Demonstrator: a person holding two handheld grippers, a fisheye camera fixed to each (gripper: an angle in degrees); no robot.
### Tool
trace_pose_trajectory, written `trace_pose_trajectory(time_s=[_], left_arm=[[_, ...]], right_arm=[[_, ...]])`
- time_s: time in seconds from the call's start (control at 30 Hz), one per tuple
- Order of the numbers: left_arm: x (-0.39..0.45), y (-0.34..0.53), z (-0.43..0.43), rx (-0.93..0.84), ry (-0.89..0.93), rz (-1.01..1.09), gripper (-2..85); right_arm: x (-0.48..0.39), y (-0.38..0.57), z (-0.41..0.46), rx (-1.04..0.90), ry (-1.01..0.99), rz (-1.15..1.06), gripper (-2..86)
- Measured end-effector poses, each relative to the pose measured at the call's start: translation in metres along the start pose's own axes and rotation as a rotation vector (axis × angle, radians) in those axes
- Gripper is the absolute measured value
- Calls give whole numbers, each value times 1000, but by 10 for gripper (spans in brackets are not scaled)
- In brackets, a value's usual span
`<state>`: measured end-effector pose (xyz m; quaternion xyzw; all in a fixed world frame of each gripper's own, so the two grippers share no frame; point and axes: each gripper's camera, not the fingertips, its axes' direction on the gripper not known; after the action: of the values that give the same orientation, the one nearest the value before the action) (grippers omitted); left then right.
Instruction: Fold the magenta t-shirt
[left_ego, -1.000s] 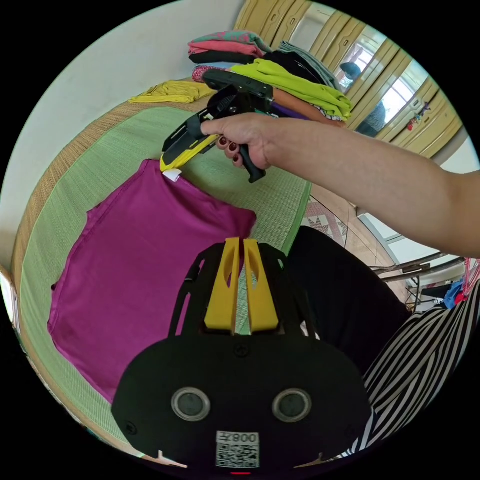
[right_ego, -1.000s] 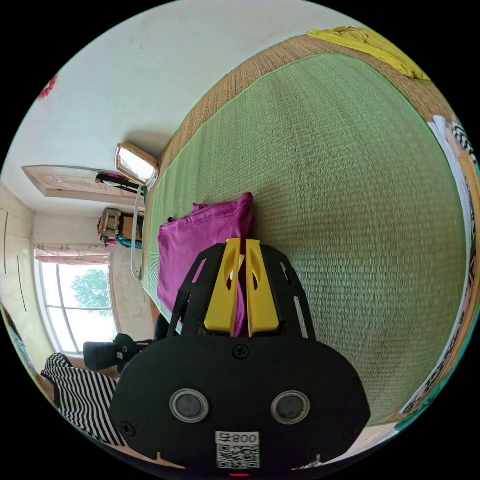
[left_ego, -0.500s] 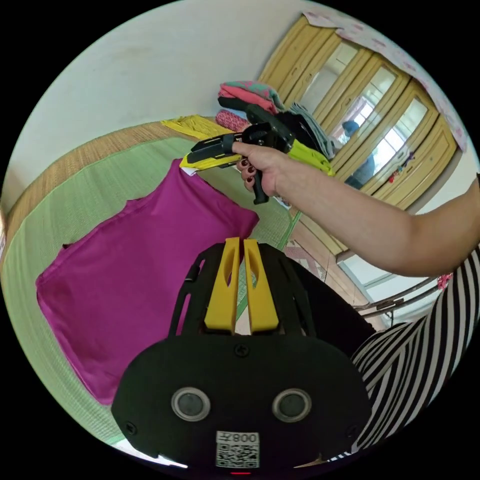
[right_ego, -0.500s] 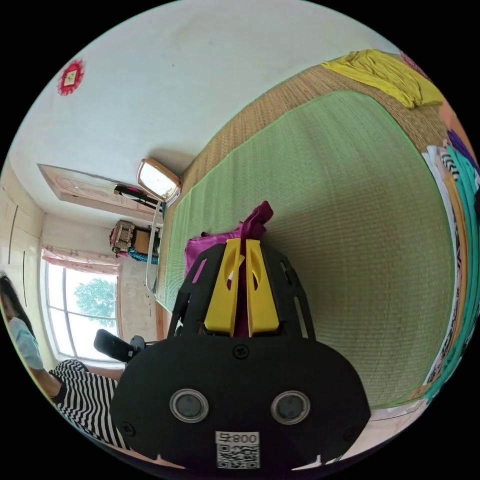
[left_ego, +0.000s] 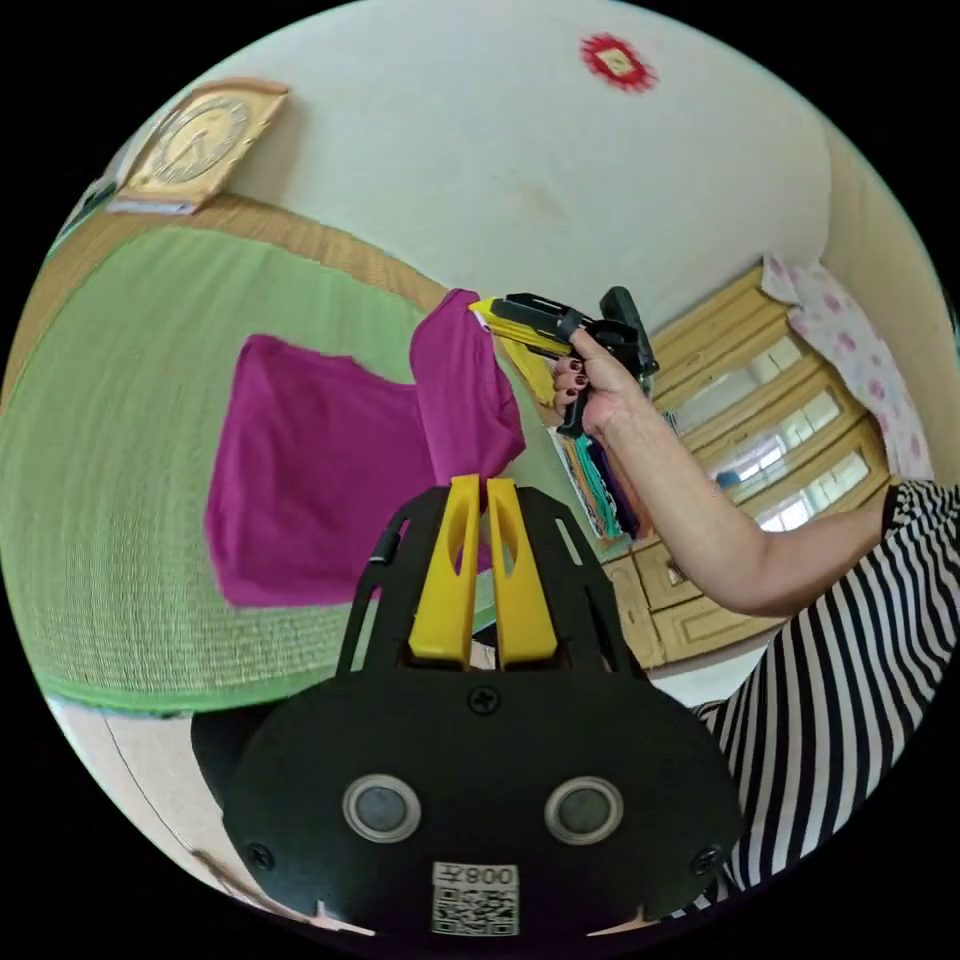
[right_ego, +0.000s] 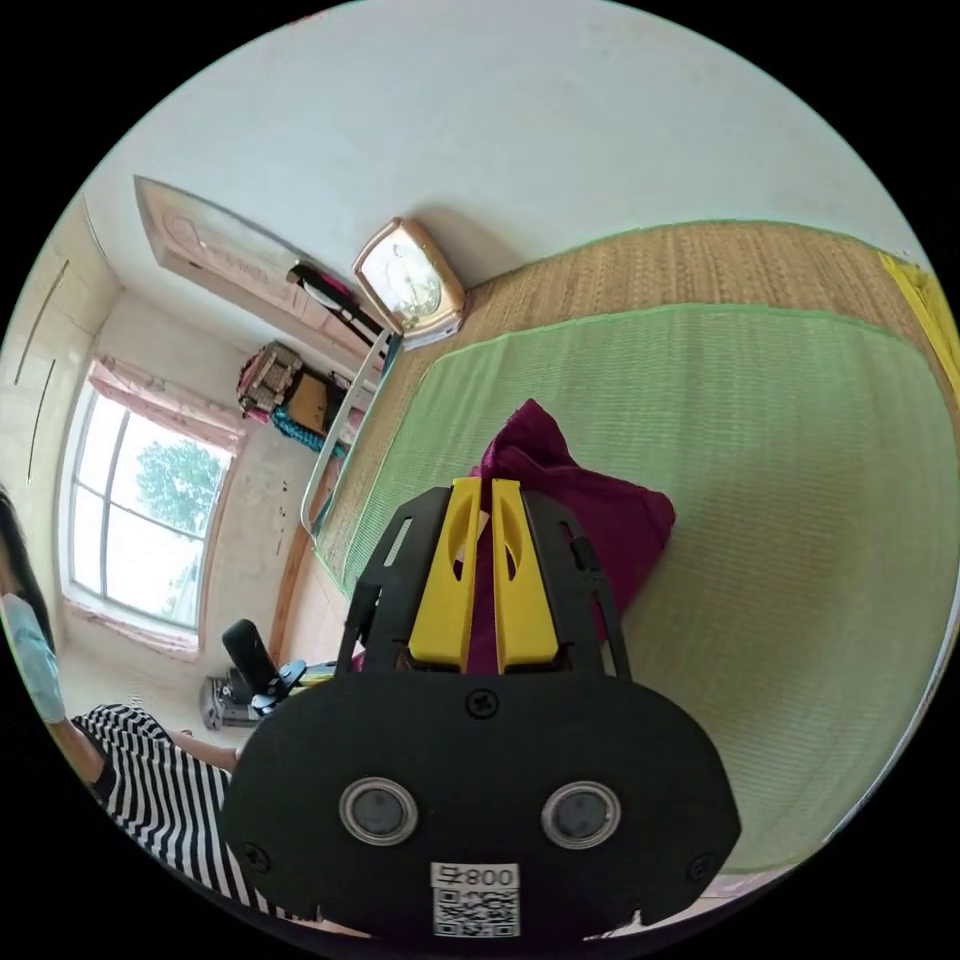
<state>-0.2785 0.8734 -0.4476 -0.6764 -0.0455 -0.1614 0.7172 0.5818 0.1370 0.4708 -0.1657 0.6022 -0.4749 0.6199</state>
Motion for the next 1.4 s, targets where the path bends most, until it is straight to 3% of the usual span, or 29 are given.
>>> trace_pose_trajectory(time_s=[0.17,0.87,1.1,1.4], left_arm=[[-61,7,-50,54,67,-225,9],[-154,-12,-171,43,164,-557,10],[-153,-13,-203,42,176,-578,7],[-122,-45,-233,32,20,-341,54]], right_arm=[[-35,-18,83,-114,47,-36,18],[-64,-60,253,-323,186,-25,23],[-73,-72,256,-299,140,-61,22],[-66,-75,256,-323,160,-94,16]])
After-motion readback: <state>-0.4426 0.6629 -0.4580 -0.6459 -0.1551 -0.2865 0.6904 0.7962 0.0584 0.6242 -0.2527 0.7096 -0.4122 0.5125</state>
